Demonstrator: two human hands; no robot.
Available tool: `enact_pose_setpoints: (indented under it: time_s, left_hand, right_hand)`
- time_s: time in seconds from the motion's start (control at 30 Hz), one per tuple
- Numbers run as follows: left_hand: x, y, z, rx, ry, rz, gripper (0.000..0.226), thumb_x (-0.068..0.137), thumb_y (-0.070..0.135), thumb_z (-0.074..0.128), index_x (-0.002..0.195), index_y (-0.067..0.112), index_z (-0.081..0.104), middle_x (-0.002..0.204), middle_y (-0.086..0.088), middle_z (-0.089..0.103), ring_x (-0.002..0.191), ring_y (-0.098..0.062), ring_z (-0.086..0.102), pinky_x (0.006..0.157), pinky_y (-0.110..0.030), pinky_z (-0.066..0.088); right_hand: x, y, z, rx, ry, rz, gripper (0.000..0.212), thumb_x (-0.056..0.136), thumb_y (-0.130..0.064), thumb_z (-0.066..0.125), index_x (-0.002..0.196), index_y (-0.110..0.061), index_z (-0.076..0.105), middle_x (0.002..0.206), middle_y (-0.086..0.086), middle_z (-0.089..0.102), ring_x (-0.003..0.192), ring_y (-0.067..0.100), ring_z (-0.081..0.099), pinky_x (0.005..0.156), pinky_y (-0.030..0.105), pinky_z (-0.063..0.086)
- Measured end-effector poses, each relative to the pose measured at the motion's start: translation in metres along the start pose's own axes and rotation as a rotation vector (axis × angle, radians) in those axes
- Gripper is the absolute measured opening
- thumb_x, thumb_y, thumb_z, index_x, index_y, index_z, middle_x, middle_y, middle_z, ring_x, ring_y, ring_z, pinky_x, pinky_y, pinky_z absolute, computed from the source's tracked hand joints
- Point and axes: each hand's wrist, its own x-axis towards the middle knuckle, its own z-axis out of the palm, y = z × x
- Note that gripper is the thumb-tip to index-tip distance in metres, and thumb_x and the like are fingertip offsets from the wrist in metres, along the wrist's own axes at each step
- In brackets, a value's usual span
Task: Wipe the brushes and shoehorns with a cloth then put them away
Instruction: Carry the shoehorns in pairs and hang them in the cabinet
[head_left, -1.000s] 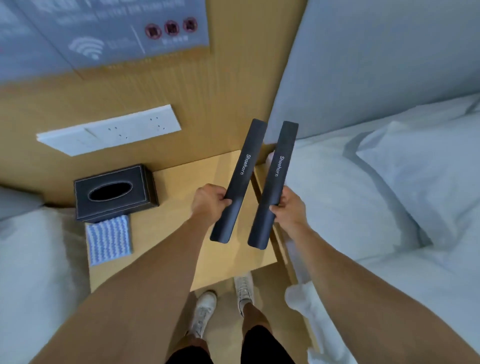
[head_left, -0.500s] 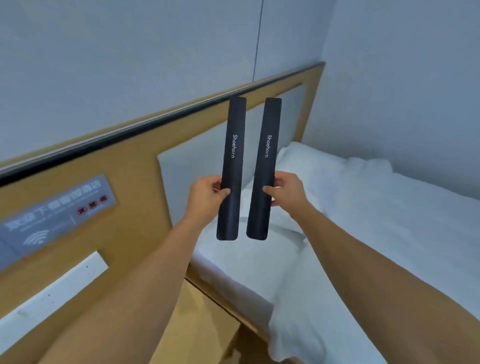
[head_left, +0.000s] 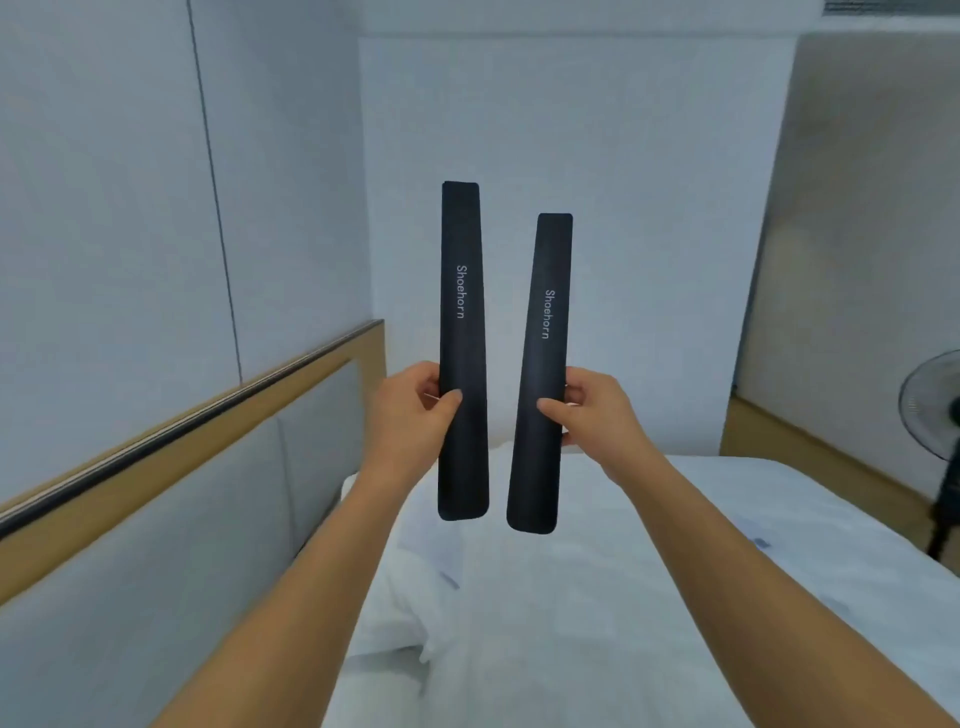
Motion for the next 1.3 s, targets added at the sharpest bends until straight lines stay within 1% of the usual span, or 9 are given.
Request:
enact_pose_setpoints:
  time_s: [0.17,0.37,0.5,0.63,0.77,0.87,1.0,1.13,1.3]
  left_hand:
    - [0.007,0.077,0.099,-0.101,-0.096,0.136,0.009,0.089,0.022,0.069,0.094,0.029,0.067,0.084,0.016,0.068,0.076,-0.001,0.065,0.065,-0.011,0.048]
    - [-0.023,0.171,0.224,-0.229,-0.235,0.198,0.005,0.088,0.018,0.068,0.092,0.018,0.071,0.083,0.006,0.071,0.076,-0.008,0.067,0.071,-0.023,0.055]
    - [-0.048,0.226,0.307,-0.295,-0.312,0.241,0.004,0.089,0.021,0.069,0.093,0.020,0.070,0.084,0.007,0.071,0.074,-0.007,0.065,0.067,-0.015,0.049]
    - [-0.077,0.279,0.387,-0.345,-0.411,0.291,0.006,0.091,0.025,0.068,0.097,0.025,0.066,0.088,0.011,0.064,0.071,0.000,0.059,0.065,-0.007,0.041]
    - [-0.106,0.329,0.459,-0.433,-0.545,0.317,0.014,0.090,0.025,0.069,0.103,0.021,0.069,0.097,0.004,0.071,0.084,-0.012,0.067,0.077,-0.025,0.055]
    - [-0.131,0.362,0.505,-0.499,-0.614,0.356,0.017,0.089,0.026,0.070,0.106,0.021,0.070,0.092,0.010,0.069,0.079,-0.005,0.065,0.070,-0.015,0.050]
    - [-0.160,0.398,0.558,-0.595,-0.744,0.406,0.018,0.090,0.023,0.069,0.106,0.018,0.071,0.092,0.009,0.071,0.080,-0.003,0.066,0.070,-0.018,0.054]
    - [-0.181,0.431,0.611,-0.678,-0.848,0.430,0.020,0.091,0.022,0.068,0.109,0.015,0.070,0.102,0.000,0.073,0.089,-0.012,0.068,0.082,-0.028,0.057]
    - [-0.192,0.470,0.676,-0.755,-0.936,0.479,0.014,0.091,0.022,0.068,0.103,0.014,0.070,0.099,0.000,0.072,0.083,-0.009,0.066,0.078,-0.026,0.057]
  right_hand:
    - [-0.013,0.008,-0.126,-0.087,0.152,-0.010,0.032,0.092,-0.005,0.066,0.124,-0.010,0.066,0.112,0.008,0.073,0.101,0.027,0.070,0.080,0.047,0.062]
    - [-0.046,0.027,-0.276,-0.178,0.299,0.031,0.032,0.093,-0.006,0.066,0.125,-0.011,0.065,0.112,0.005,0.073,0.102,0.026,0.070,0.080,0.045,0.062]
    - [-0.082,0.041,-0.365,-0.206,0.408,0.045,0.026,0.094,-0.004,0.065,0.105,-0.026,0.067,0.090,-0.015,0.076,0.086,0.008,0.074,0.061,0.022,0.060]
    - [-0.124,0.053,-0.447,-0.317,0.518,0.102,0.031,0.094,-0.006,0.065,0.125,-0.010,0.064,0.114,0.006,0.073,0.105,0.028,0.070,0.085,0.049,0.061]
    - [-0.168,0.068,-0.521,-0.357,0.647,0.165,0.024,0.094,-0.004,0.064,0.114,-0.019,0.066,0.106,-0.001,0.074,0.099,0.022,0.071,0.075,0.036,0.063]
    - [-0.198,0.077,-0.567,-0.388,0.731,0.218,0.026,0.095,-0.005,0.063,0.111,-0.026,0.063,0.103,-0.007,0.072,0.096,0.017,0.069,0.065,0.023,0.060]
    - [-0.230,0.090,-0.618,-0.425,0.865,0.308,0.035,0.096,-0.008,0.063,0.129,-0.019,0.060,0.116,-0.002,0.071,0.102,0.020,0.068,0.075,0.030,0.061]
    - [-0.251,0.106,-0.659,-0.435,0.985,0.376,0.033,0.096,-0.006,0.062,0.125,-0.021,0.060,0.105,-0.008,0.070,0.098,0.017,0.067,0.073,0.028,0.060]
    - [-0.260,0.120,-0.705,-0.518,1.119,0.438,0.038,0.095,-0.001,0.060,0.130,-0.016,0.061,0.116,0.000,0.071,0.107,0.024,0.066,0.088,0.045,0.060]
